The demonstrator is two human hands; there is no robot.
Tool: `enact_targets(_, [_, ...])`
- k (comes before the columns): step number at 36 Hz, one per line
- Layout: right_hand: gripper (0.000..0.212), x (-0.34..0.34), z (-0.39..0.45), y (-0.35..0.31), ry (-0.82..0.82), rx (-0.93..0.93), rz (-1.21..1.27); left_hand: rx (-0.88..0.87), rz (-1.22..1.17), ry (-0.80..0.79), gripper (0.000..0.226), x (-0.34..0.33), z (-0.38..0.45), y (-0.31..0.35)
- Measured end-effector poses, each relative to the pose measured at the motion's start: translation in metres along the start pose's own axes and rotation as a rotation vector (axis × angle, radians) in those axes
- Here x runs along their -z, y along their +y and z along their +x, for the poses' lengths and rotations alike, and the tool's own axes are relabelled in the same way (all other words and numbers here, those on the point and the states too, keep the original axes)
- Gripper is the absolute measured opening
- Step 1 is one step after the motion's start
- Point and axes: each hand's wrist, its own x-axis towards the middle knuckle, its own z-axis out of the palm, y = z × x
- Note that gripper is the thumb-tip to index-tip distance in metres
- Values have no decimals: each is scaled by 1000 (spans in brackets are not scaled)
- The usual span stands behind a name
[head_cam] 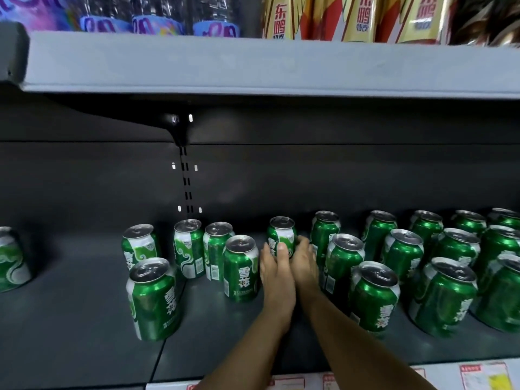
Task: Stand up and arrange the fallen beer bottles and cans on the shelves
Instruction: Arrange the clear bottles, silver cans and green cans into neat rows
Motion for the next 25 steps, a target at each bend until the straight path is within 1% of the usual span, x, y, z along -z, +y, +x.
enact_targets(1, [64, -1, -1, 0, -8, -10, 64, 68, -35, -11, 99, -1, 12, -8])
enact_targets(3, [91, -3, -3, 2, -21, -7, 148, 174, -97, -39, 99, -2, 42, -41])
enact_targets(4, [94, -3, -4, 3, -37, 5, 143, 206, -130, -60, 97, -1, 60, -70])
enact_targets(6, [82, -4, -1, 7, -86, 35, 86, 239, -172, -55, 97, -2, 84, -114])
enact_targets(7, [77, -4, 2, 9, -116, 47, 79, 234, -172, -46, 96, -2, 92, -118])
enact_targets(9, [73, -4, 6, 11, -157, 69, 97, 200, -131, -14, 93, -4, 79, -85])
enact_targets(11, [70, -6, 10, 11, -175, 81, 113, 110, -58, 35, 83, -6, 43, -39])
enact_targets(12, [67, -8, 13, 12, -178, 84, 119, 74, -31, 53, 80, -7, 33, -27])
enact_targets(15, [62, -11, 17, 12, -192, 87, 142, 49, -24, 63, 92, -5, 25, -18])
enact_targets(18, [63, -11, 17, 9, -204, 81, 143, 58, -30, 48, 74, -4, 29, -18])
enact_targets(19, [60, -11, 17, 9, -200, 84, 139, 57, -27, 36, 76, -4, 30, -19])
enact_targets(22, [53, -11, 18, 8, -198, 100, 101, 82, -37, 27, 103, 2, 35, -27])
enact_targets(23, [52, -11, 18, 8, -197, 107, 88, 83, -28, 16, 104, 3, 35, -28])
enact_targets(24, [50, -10, 17, 7, -194, 102, 71, 80, -7, 3, 98, 4, 32, -26])
enact_targets(25, [48, -10, 16, 6, -184, 99, 64, 59, 22, -14, 88, 5, 26, -22])
